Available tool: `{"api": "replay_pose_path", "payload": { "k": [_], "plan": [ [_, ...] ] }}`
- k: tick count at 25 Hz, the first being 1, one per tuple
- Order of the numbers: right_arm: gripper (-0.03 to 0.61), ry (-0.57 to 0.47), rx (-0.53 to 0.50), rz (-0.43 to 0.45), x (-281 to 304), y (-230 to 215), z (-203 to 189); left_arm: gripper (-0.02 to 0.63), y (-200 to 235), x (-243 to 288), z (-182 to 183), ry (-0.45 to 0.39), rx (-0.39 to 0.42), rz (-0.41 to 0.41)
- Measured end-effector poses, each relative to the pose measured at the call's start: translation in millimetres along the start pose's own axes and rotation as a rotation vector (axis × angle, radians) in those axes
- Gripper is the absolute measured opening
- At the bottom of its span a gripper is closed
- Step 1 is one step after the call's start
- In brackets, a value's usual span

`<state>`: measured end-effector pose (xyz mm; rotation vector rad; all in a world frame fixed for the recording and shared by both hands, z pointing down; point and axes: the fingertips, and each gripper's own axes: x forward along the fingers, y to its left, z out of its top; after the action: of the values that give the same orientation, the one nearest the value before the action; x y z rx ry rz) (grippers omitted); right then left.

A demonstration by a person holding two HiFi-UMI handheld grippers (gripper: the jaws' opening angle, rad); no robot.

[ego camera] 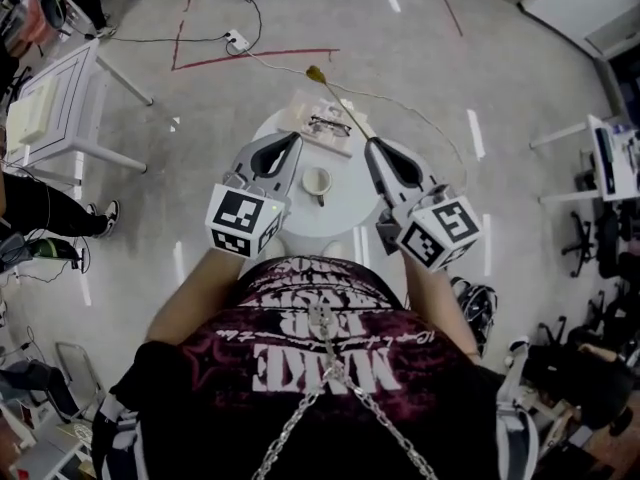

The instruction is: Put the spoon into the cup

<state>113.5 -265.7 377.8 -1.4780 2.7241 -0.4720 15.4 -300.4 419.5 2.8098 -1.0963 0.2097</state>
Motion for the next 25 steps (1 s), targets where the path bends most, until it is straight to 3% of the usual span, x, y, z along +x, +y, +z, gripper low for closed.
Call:
{"api": "replay_pose_path", "payload": {
  "k": [3, 6, 17, 25],
  "plan": [
    [0.037, 0.103, -0.140, -0.055, 7.7, -7.5, -18.9, 0.026, 5.9, 5.4, -8.0, 0.010, -0.010, 0.023],
    [0.037, 0.171, -0.200, -0.089, 13.6, -16.8, -36.3, 0.026, 10.6, 9.4, -19.9, 0.025, -0.026, 0.043],
    [0.037, 0.292, -0.165, -0.092, 32.3, -40.5, -89.1, 0.026, 15.6, 20.5, -60.2, 0.098, -0.034, 0.064],
    [0.037, 0.393, -0.177, -0.098, 27.2, -61.0, -134.4, 0.026, 21.8, 25.5, -78.9, 0.132, -0.086, 0.079]
  ]
}}
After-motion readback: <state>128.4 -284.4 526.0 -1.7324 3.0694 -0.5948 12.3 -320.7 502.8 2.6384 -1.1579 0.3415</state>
